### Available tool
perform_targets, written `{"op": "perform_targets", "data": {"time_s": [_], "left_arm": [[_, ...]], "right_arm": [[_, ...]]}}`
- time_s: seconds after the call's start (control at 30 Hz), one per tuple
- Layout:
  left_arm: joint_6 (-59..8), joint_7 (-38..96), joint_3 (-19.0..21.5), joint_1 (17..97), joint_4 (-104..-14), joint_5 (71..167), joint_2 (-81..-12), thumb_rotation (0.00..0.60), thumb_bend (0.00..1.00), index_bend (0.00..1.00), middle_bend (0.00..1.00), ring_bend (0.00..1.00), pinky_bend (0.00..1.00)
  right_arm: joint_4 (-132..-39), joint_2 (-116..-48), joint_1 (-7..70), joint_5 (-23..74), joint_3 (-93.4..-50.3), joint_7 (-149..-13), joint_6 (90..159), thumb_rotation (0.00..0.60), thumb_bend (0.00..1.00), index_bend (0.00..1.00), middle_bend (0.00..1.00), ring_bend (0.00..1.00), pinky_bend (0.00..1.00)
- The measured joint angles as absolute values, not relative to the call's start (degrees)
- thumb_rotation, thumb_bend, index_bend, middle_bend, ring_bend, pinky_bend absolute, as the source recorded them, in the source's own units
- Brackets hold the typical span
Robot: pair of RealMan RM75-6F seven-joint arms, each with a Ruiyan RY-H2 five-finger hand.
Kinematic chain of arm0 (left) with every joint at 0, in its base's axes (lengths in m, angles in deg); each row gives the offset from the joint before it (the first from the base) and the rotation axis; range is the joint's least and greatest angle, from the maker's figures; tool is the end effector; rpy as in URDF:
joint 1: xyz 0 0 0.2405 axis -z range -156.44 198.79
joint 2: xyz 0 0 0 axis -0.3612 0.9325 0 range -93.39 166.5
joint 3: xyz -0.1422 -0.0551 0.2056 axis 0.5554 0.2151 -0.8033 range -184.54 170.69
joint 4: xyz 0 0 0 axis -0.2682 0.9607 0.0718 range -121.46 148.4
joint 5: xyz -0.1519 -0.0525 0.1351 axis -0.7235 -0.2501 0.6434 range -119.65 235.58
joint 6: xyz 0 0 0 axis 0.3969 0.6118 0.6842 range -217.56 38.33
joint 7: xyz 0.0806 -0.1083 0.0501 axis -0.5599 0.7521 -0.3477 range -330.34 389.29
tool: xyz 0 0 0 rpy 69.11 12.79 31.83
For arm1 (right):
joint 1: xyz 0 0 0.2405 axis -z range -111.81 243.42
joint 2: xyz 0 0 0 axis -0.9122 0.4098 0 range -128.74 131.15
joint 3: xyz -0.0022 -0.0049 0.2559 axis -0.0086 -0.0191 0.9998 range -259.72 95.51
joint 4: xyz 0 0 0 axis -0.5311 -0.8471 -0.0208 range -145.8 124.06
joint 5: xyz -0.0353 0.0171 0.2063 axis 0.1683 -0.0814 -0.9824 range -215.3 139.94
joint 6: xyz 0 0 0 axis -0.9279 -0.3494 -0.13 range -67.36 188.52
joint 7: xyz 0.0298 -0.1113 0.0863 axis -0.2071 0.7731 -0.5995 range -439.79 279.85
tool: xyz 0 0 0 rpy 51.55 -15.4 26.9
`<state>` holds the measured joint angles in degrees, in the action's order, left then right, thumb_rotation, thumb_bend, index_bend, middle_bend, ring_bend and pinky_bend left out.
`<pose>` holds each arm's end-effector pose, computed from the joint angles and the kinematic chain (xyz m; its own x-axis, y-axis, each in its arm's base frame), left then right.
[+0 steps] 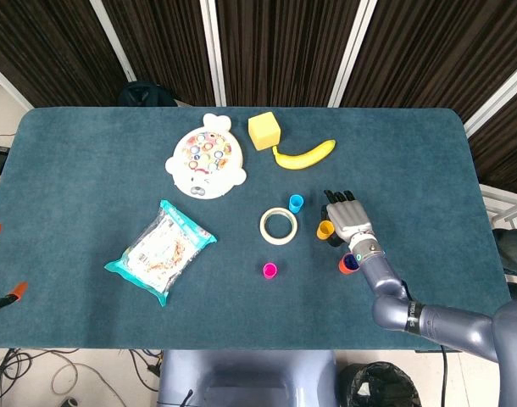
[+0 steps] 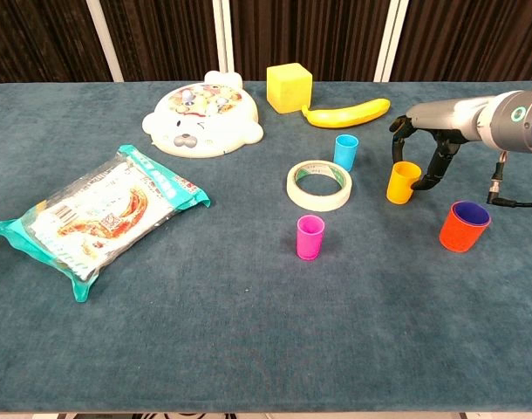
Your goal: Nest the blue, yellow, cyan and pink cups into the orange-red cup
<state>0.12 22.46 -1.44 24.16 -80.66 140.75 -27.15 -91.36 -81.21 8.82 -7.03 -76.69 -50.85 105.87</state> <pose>-0.3104 0.1788 0.1787 0.4803 -0.1007 0.8713 0.8768 0.0828 -0.4738 -0.1668 -0.4027 0.0088 0.5170 -0.4278 0.7415 -0.8523 -0.1771 0.4921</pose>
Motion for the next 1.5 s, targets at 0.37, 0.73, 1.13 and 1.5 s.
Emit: {"op": "perform_targets", "data": {"time_s": [0.37, 0.73, 1.13, 1.5], "left_arm": [[0.2, 22.6, -1.4, 24.1, -80.6, 140.7, -27.1, 0.6, 0.13, 0.06, 0.02, 0.0, 0.0], [0.4, 23.1, -1.2, 24.0, -80.6, 140.6, -27.0, 0.6, 0.13, 0.06, 0.02, 0.0, 0.0], [0.4, 22.9, -1.4, 24.0, -80.9, 140.9, -27.1, 0.6, 0.13, 0.06, 0.02, 0.0, 0.0], [0.6, 22.8, -1.6, 23.9, -81.0, 141.2, -27.1, 0.6, 0.13, 0.06, 0.02, 0.0, 0.0]], "right_arm": [[-90.2, -82.2, 8.8, -6.8, -76.2, -51.2, 106.0, 0.6, 0.36, 0.52, 0.03, 0.11, 0.09], [-92.7, -80.0, 9.3, -6.4, -74.8, -52.2, 107.3, 0.6, 0.39, 0.54, 0.03, 0.11, 0.09], [-106.2, -66.4, 12.1, -2.7, -75.3, -52.6, 109.7, 0.6, 0.39, 0.54, 0.03, 0.11, 0.09], [-117.7, -55.7, 19.3, 7.9, -79.0, -57.0, 111.3, 0.6, 0.39, 0.54, 0.03, 0.11, 0.09]]}}
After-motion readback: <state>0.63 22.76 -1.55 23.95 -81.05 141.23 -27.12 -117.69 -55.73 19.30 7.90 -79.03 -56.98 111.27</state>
